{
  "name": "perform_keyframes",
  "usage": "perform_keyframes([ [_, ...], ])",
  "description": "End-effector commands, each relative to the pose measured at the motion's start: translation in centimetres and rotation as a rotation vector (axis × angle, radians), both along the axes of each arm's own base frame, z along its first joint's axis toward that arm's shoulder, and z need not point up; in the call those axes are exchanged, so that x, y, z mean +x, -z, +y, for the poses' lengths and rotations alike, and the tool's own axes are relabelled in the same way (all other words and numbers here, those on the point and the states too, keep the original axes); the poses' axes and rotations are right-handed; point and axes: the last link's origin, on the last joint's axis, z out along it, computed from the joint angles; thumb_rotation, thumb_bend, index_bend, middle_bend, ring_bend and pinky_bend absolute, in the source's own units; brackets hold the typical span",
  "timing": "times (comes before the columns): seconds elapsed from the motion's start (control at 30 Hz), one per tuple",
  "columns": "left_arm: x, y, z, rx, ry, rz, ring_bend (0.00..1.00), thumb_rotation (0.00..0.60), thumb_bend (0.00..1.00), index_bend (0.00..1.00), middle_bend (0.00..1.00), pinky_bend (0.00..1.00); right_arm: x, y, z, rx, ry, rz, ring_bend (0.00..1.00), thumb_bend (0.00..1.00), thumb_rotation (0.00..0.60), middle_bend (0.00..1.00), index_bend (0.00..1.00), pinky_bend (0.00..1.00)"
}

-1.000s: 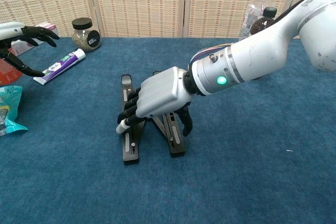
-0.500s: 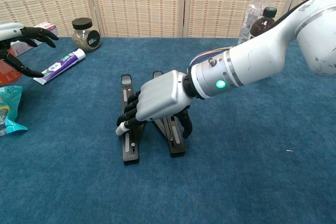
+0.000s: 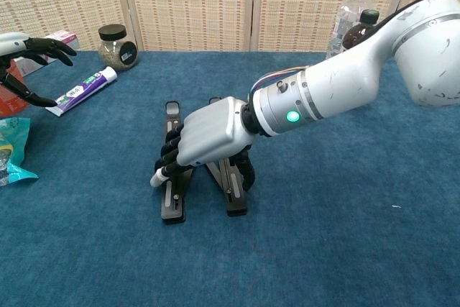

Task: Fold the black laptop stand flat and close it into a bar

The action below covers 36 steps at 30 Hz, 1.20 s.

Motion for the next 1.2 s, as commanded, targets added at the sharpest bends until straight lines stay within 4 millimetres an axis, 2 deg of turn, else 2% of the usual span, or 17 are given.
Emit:
perform_keyframes([
  [0.03,0.0,0.0,-0.1,-0.002,0.001,0.000,0.09,0.600,0.11,0.13,0.18,0.11,0.0,0.0,-0.1,0.003,0.006,-0.012,0.00,0.04,0.600,0.19,0.00,0.00],
  [0.3,-0.1,0.2,-0.1,-0.005,0.002,0.000,0.09,0.600,0.11,0.13,0.18,0.11,0.1,-0.1,-0.3,0.007,0.013,-0.045,0.00,0.10,0.600,0.33,0.00,0.00],
  [0.4,-0.1,0.2,-0.1,-0.007,0.002,0.001,0.09,0.600,0.11,0.13,0.18,0.11,0.1,-0.1,-0.4,0.010,0.016,-0.060,0.04,0.11,0.600,0.39,0.03,0.00],
  [0.8,-0.3,0.2,-0.1,-0.009,-0.003,0.000,0.09,0.600,0.11,0.13,0.18,0.11,-0.3,0.2,-0.7,0.000,0.015,-0.106,0.13,0.12,0.600,0.46,0.17,0.00],
  [0.87,-0.3,0.1,-0.1,-0.004,-0.001,0.000,0.09,0.600,0.11,0.13,0.18,0.11,-0.3,0.1,-0.8,-0.002,0.026,-0.105,0.12,0.12,0.600,0.40,0.15,0.00],
  [0.97,-0.2,-0.1,0.0,0.000,0.004,0.001,0.09,0.600,0.11,0.13,0.18,0.11,-0.1,-0.5,-1.0,-0.013,0.042,-0.114,0.03,0.12,0.600,0.20,0.02,0.00],
  [1.03,-0.1,-0.1,0.0,-0.003,0.007,0.004,0.08,0.600,0.11,0.13,0.18,0.11,0.1,-0.8,-0.9,-0.018,0.057,-0.126,0.00,0.12,0.600,0.07,0.00,0.00],
  [1.1,0.1,-0.1,0.0,-0.004,0.012,0.006,0.08,0.600,0.11,0.13,0.18,0.11,0.2,-1.3,-0.9,-0.025,0.071,-0.138,0.00,0.12,0.600,0.01,0.00,0.00],
  [1.2,0.3,-0.1,-0.1,-0.005,0.019,0.010,0.08,0.600,0.11,0.13,0.18,0.11,0.2,-1.9,-0.8,-0.042,0.086,-0.151,0.00,0.12,0.600,0.00,0.00,0.00],
])
